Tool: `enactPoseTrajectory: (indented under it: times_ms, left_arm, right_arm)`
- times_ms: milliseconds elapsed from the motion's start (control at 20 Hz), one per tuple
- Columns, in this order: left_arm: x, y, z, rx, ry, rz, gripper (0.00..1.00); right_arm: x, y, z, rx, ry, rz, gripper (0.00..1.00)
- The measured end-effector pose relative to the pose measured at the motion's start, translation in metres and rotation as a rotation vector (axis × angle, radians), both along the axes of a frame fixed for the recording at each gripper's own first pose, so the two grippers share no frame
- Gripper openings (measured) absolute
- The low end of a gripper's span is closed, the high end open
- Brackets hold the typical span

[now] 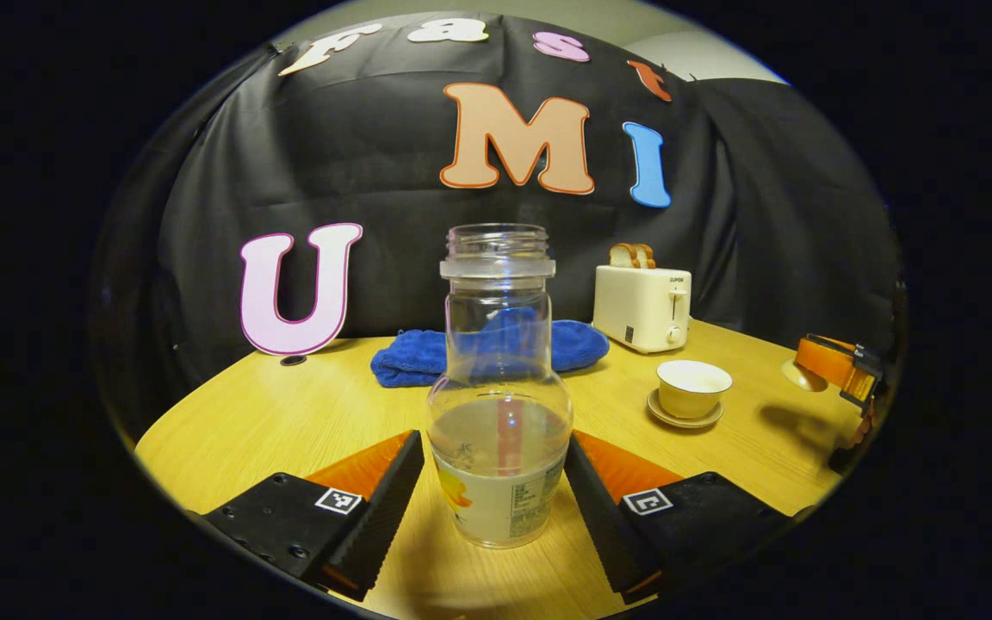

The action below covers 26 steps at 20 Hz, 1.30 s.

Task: Open the teacup lid with one hand, grasp the water bottle and pour water into the teacup with the other hand; after pouring, place the water bottle on the coaster and then close the teacup lid.

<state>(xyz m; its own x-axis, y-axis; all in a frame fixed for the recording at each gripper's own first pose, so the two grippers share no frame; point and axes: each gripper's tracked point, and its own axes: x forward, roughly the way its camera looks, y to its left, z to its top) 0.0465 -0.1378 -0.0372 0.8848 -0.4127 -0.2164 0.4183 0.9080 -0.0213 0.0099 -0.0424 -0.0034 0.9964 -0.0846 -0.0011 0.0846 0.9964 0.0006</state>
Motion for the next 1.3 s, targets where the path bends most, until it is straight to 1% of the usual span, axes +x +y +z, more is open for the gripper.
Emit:
enactPoseTrajectory:
  times_ms: [100,150,200,250,300,500,600,750,800,900,1050,1150,1200,1300]
  left_arm:
    - [0.003,-0.001,-0.002,0.008,0.010,0.006,0.93]
    - [0.004,0.001,-0.003,0.018,0.015,0.021,0.90]
    - [0.006,0.003,-0.006,0.031,0.020,0.033,0.85]
    - [0.007,0.002,-0.005,0.033,0.019,0.036,0.74]
    - [0.007,0.001,-0.005,0.036,0.021,0.035,0.75]
    - [0.009,0.002,-0.003,0.044,0.015,0.048,0.71]
    - [0.011,0.001,-0.003,0.084,0.017,0.063,0.69]
    - [0.019,-0.004,0.012,0.160,-0.018,0.082,0.68]
    - [0.021,-0.006,0.019,0.205,-0.039,0.089,0.68]
    - [0.026,-0.010,0.029,0.327,-0.072,0.100,0.68]
    - [0.036,-0.016,0.043,0.489,-0.126,0.098,0.67]
    - [0.044,-0.019,0.052,0.628,-0.178,0.099,0.68]
    - [0.049,-0.020,0.053,0.705,-0.216,0.101,0.67]
    - [0.056,-0.026,0.055,0.851,-0.273,0.099,0.67]
  right_arm:
    - [-0.003,-0.005,0.001,0.001,0.000,-0.001,0.31]
    - [-0.003,-0.007,0.000,0.003,0.002,-0.002,0.31]
    - [-0.004,-0.007,0.000,0.001,0.000,-0.003,0.31]
    - [-0.005,-0.008,0.001,0.000,-0.001,-0.003,0.31]
    - [-0.004,-0.008,0.000,0.001,0.001,-0.002,0.31]
    - [-0.005,-0.008,0.001,0.001,0.000,-0.001,0.31]
    - [-0.004,-0.008,0.001,0.000,-0.001,-0.003,0.31]
    - [-0.005,-0.008,0.001,0.000,-0.001,-0.005,0.31]
    - [-0.004,-0.009,0.001,0.000,-0.001,-0.005,0.30]
    - [-0.004,-0.008,0.001,0.000,0.000,-0.004,0.31]
    - [-0.004,-0.008,0.001,0.001,0.000,0.002,0.31]
    - [-0.004,-0.010,0.000,0.001,0.001,-0.003,0.30]
    - [-0.004,-0.011,0.001,0.001,0.001,-0.004,0.32]
    - [-0.004,-0.011,0.001,0.000,0.002,-0.005,0.31]
